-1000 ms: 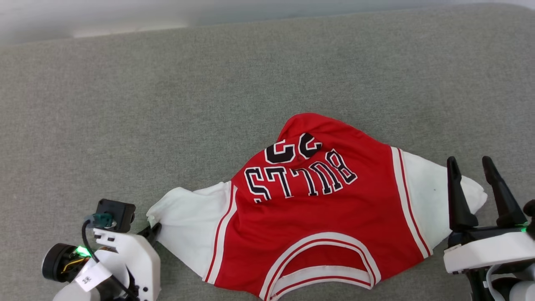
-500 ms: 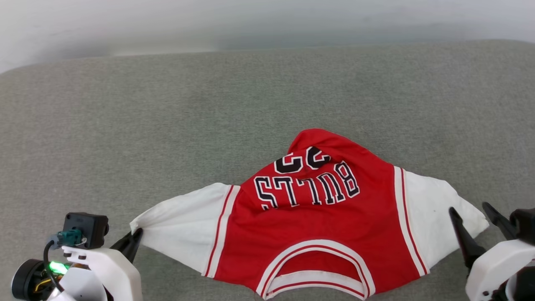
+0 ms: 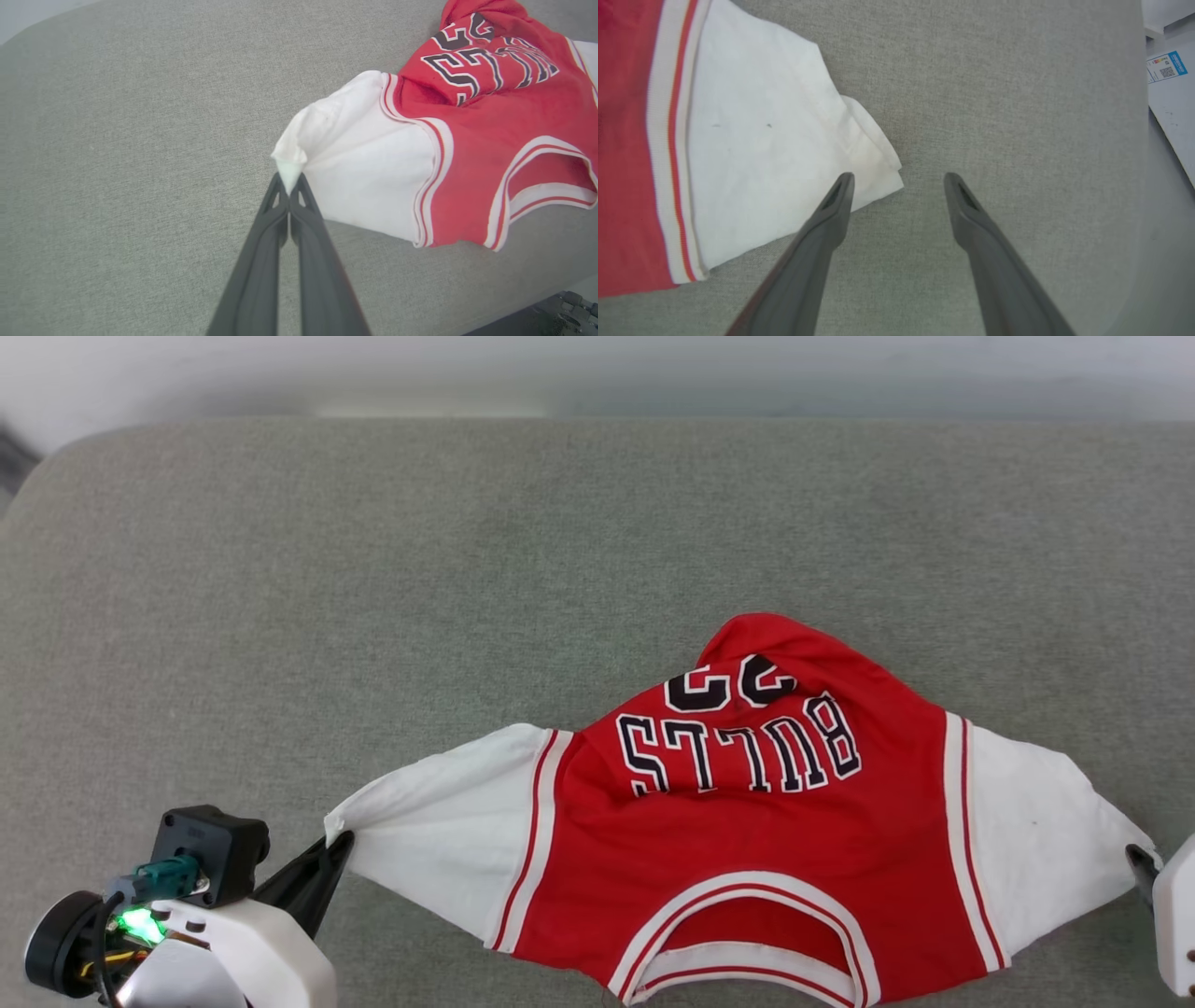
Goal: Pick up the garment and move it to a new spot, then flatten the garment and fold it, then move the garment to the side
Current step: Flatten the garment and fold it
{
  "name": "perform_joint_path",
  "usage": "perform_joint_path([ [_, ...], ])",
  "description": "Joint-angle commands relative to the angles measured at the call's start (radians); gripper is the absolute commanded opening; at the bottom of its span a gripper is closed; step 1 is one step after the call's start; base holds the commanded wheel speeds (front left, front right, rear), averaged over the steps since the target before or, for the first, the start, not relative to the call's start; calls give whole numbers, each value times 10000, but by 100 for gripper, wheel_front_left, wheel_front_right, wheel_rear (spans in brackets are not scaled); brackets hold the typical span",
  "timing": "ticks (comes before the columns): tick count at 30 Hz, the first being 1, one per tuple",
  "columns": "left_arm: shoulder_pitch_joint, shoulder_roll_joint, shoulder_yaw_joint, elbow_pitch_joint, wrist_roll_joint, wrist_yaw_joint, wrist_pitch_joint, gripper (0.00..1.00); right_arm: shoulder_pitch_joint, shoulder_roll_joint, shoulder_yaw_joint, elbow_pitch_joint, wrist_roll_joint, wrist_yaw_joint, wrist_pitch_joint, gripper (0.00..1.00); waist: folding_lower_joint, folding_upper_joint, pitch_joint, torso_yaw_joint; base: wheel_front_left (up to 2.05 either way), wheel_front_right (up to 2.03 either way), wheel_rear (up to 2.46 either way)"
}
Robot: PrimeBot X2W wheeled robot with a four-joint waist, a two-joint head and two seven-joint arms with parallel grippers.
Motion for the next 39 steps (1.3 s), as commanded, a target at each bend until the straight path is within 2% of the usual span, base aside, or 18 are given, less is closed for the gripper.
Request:
perform_joint_path([
  [1,-71,34,-28,-57,21,21,9,0,-130,17,54,94,39,-3,82,100,0,0,134,107,0,0,0],
  [5,-154,-32,-171,-224,-37,-25,26,0,-418,-182,124,584,34,-5,574,100,0,0,375,252,0,0,0],
  [13,-482,-190,-470,-149,-144,-169,-93,0,-243,25,588,1375,326,1,1029,100,0,0,749,541,0,0,0],
  [18,-556,-229,-555,-14,-244,-215,-128,0,114,397,1120,1747,634,60,1188,98,0,0,934,630,0,0,0],
  [19,-571,-220,-558,20,-252,-218,-135,0,173,433,1224,1809,656,60,1229,41,0,0,949,636,0,0,0],
  [20,-588,-214,-564,57,-265,-228,-145,0,206,445,1323,1842,671,61,1212,0,0,0,952,638,0,0,0],
  [25,-492,-220,-491,234,-423,-234,-220,0,67,314,1265,1787,652,54,753,0,0,0,622,487,0,0,0],
  [31,-287,-199,-340,273,-746,-296,-334,0,-187,35,893,1022,1056,9,282,0,0,0,-190,168,0,0,0],
  [36,-132,-54,8,4,-867,-246,-441,0,-224,-264,575,142,1602,-3,411,0,0,0,-1005,-91,0,0,0],
  [39,-159,165,327,-280,-827,-219,-510,0,-403,-228,290,-348,2132,-3,503,0,0,0,-1423,-243,0,0,0],
])
